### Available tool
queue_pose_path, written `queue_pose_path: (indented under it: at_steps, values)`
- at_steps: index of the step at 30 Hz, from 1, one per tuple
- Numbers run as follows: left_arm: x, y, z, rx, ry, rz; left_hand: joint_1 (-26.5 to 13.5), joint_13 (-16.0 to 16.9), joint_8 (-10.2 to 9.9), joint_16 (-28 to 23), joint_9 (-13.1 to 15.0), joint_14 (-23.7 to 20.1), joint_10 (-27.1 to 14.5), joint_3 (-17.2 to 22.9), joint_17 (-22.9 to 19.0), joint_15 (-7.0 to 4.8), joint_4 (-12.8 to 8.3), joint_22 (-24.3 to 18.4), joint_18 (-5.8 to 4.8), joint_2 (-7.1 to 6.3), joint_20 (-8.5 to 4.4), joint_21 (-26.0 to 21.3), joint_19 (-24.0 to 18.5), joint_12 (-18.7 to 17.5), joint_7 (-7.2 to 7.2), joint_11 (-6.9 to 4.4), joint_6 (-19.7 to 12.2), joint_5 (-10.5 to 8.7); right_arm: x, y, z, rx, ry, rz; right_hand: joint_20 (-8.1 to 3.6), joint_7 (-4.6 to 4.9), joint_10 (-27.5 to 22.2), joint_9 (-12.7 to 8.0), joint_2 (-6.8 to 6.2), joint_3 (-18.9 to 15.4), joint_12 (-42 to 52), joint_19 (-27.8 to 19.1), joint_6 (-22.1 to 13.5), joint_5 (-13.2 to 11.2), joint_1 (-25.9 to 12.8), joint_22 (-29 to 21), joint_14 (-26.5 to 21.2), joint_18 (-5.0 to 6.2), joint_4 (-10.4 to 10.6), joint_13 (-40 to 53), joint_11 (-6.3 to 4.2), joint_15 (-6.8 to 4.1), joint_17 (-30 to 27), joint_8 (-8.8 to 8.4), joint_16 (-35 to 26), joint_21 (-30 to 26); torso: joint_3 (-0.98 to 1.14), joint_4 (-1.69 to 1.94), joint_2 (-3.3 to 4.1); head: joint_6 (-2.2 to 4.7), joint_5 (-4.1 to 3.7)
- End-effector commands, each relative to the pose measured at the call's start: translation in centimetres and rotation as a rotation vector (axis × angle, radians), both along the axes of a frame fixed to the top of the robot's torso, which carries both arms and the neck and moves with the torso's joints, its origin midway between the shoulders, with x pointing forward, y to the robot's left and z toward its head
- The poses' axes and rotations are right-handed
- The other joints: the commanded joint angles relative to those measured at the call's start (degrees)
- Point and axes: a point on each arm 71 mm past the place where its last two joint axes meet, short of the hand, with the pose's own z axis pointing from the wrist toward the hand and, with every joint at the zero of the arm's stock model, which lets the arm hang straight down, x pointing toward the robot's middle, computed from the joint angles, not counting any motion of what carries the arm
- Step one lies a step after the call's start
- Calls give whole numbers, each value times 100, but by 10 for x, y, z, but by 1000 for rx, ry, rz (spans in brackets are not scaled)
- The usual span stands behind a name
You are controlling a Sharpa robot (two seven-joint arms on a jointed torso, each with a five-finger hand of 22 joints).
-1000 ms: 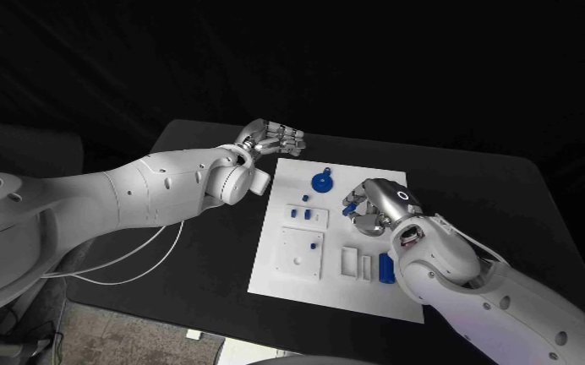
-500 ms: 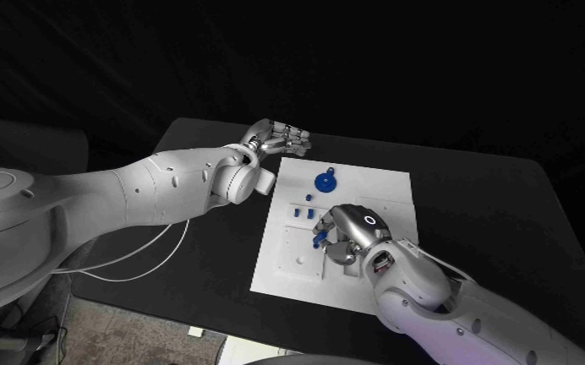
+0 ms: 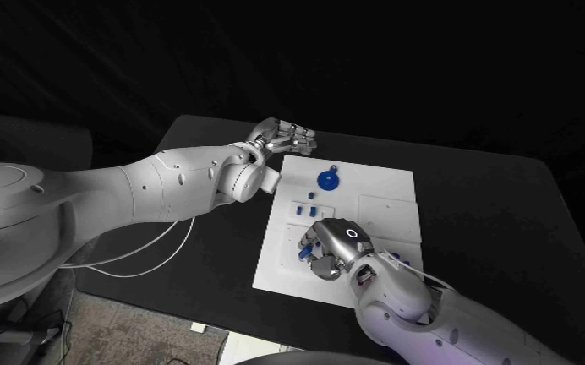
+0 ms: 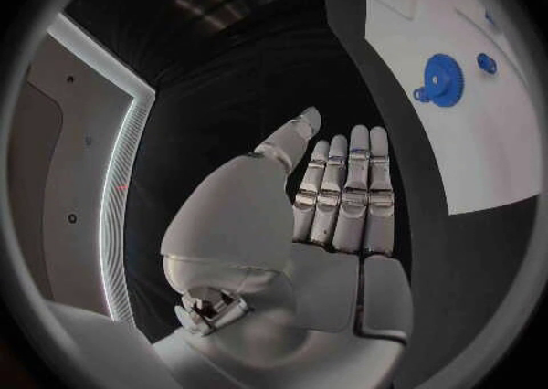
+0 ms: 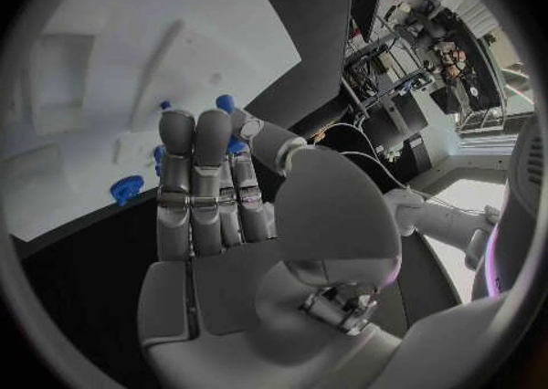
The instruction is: Assemble the parts on the task board
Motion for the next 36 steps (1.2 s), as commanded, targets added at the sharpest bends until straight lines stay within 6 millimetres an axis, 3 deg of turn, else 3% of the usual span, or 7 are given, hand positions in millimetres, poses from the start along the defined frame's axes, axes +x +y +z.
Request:
queue_pose_path:
  at_steps: [1,6,25,36]
  values:
    - [0,-3,0,-14,-2,-14,29,-2,19,-35,4,-42,-20,-27,0,-7,-12,5,66,49,11,24,21,-12,-1,-9,-12,-7,-3,3,-4,-9,-21,25,-43,-13,274,6,27,14,16,98,41,11,-48,5,0,115,-34,10,-240,-47,5,28,-3,-39,1,8,1,-24,13]
    - [0,-3,0,-15,-1,-15,29,-2,19,-35,4,-42,-20,-27,0,-7,-12,5,66,49,11,24,21,-12,-1,-9,-12,-7,-5,5,-11,-25,-17,30,-43,-12,276,6,33,20,15,108,42,11,-56,28,1,115,-45,10,-240,-47,9,27,-1,-51,-7,2,1,-28,14]
    - [-1,-3,0,-15,1,-16,29,-2,19,-35,4,-42,-20,-27,0,-7,-12,5,66,49,11,24,21,-12,-1,-9,-12,-7,-1,5,-16,-31,-53,-22,-46,-20,291,6,15,66,15,144,59,10,-62,128,6,114,-57,9,-245,-50,25,26,17,-35,2,-3,2,-31,19]
    - [-1,-4,0,-17,2,-19,16,-2,19,-34,4,-46,-28,-32,0,-5,-14,18,67,57,16,19,15,-12,0,-7,-21,-6,0,6,-18,-52,-47,-28,-47,-20,297,7,7,86,15,146,62,11,-68,156,2,117,-45,10,-246,-51,30,27,23,-52,-4,-1,0,-37,20]
